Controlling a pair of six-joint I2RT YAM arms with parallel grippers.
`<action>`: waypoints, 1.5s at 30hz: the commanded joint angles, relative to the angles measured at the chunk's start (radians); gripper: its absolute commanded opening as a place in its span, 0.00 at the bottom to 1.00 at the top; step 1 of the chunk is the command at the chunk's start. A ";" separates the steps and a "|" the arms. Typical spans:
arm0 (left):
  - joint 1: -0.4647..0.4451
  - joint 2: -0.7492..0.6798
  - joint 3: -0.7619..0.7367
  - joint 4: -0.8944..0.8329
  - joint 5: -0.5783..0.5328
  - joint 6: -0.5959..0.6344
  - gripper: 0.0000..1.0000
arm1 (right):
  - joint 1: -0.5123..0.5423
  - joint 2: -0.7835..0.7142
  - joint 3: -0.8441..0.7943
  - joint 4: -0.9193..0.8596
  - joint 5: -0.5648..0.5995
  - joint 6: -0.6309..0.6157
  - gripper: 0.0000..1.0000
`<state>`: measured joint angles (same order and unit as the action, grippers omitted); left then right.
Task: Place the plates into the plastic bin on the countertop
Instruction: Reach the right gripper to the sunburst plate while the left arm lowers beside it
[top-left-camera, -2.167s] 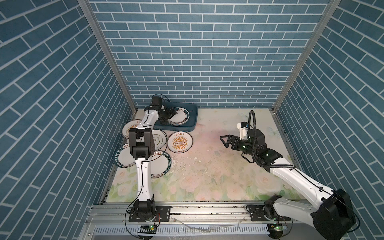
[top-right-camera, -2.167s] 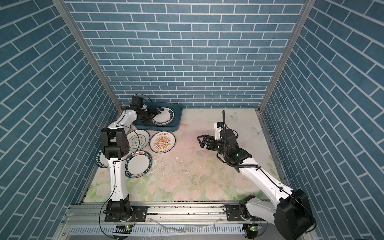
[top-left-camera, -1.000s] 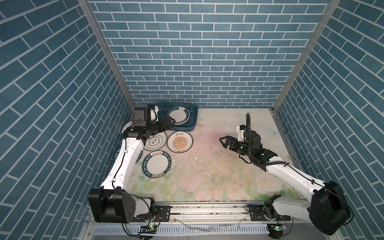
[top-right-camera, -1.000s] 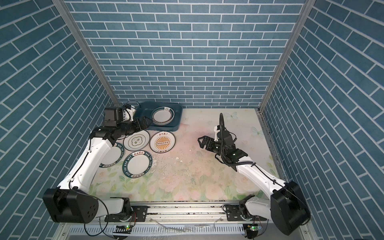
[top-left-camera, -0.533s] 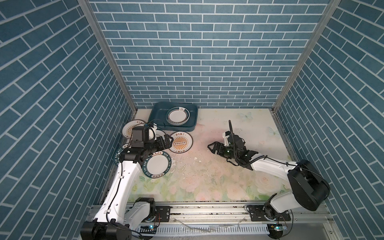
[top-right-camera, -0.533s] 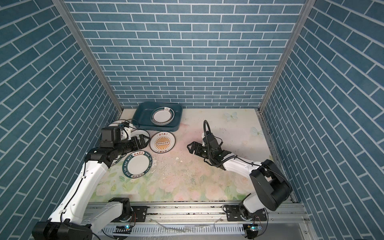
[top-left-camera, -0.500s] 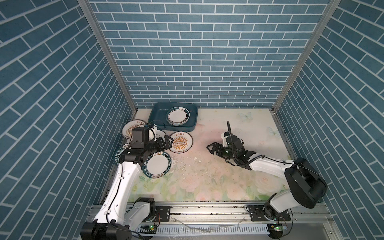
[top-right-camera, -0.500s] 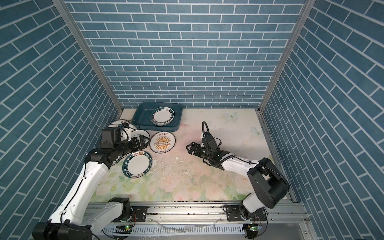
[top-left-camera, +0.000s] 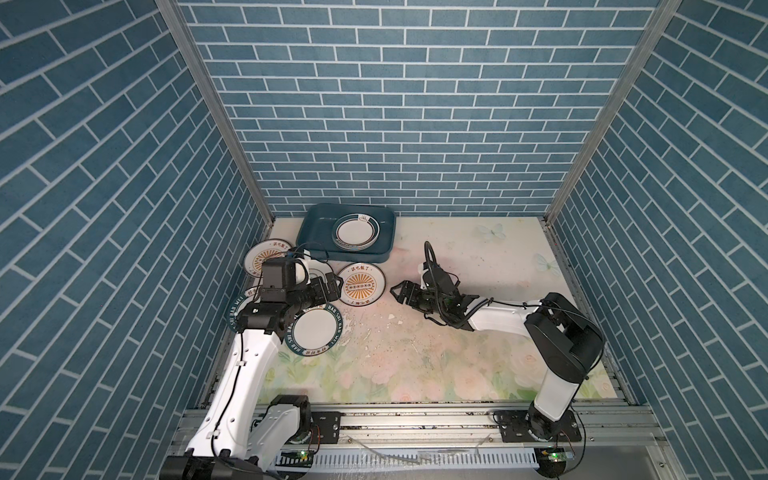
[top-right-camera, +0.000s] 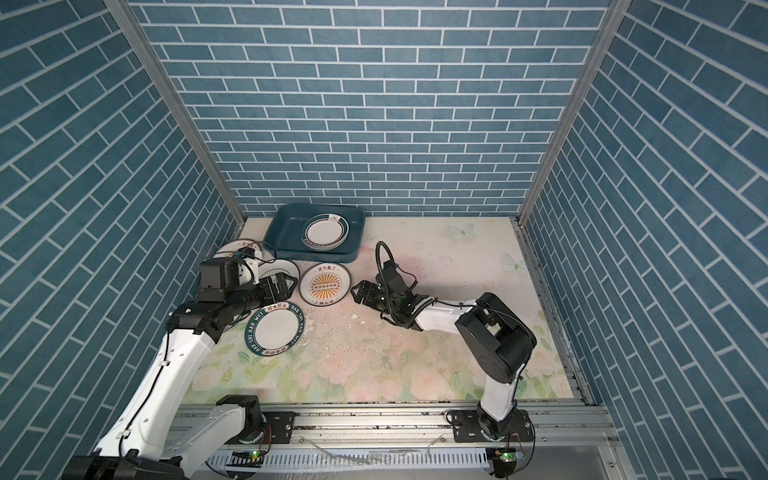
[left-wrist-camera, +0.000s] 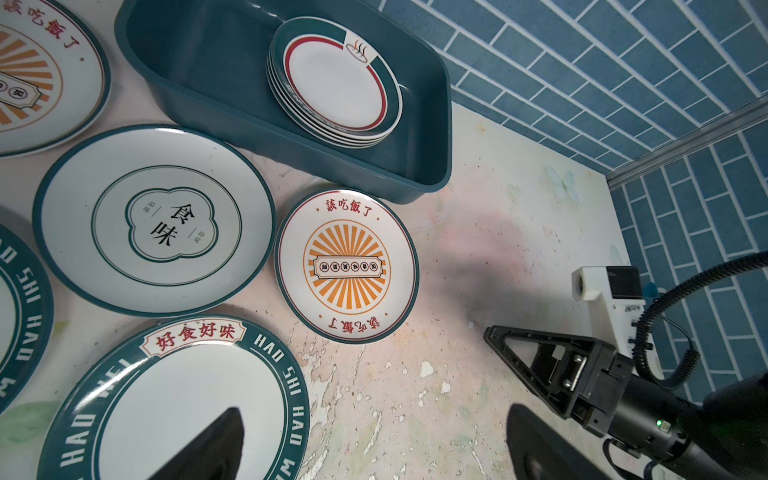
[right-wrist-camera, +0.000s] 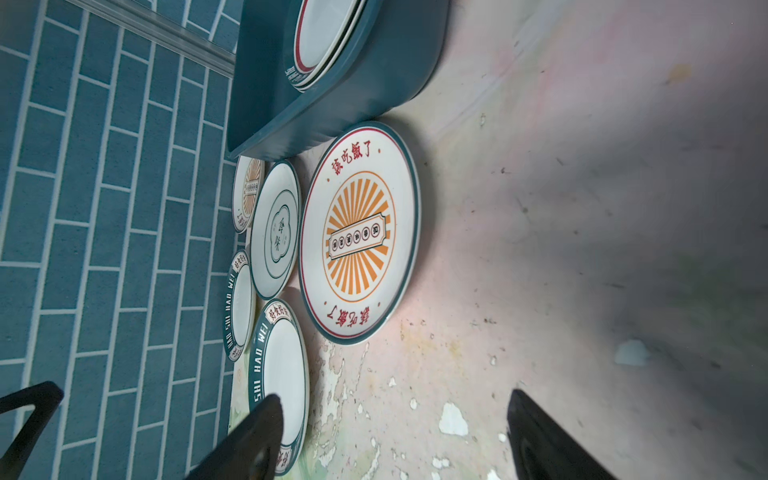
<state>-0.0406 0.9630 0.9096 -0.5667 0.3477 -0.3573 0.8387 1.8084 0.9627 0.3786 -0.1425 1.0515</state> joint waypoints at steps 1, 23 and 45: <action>0.010 -0.002 -0.020 0.020 0.000 -0.012 1.00 | 0.008 0.067 0.036 0.022 0.006 0.051 0.84; 0.228 0.087 -0.043 0.093 0.218 -0.114 1.00 | 0.022 0.246 0.155 0.055 -0.001 0.125 0.78; 0.298 0.098 -0.055 0.129 0.279 -0.142 1.00 | 0.031 0.361 0.283 0.019 -0.039 0.171 0.47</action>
<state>0.2459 1.0588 0.8684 -0.4526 0.6094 -0.5014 0.8642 2.1376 1.2259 0.4126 -0.1761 1.1923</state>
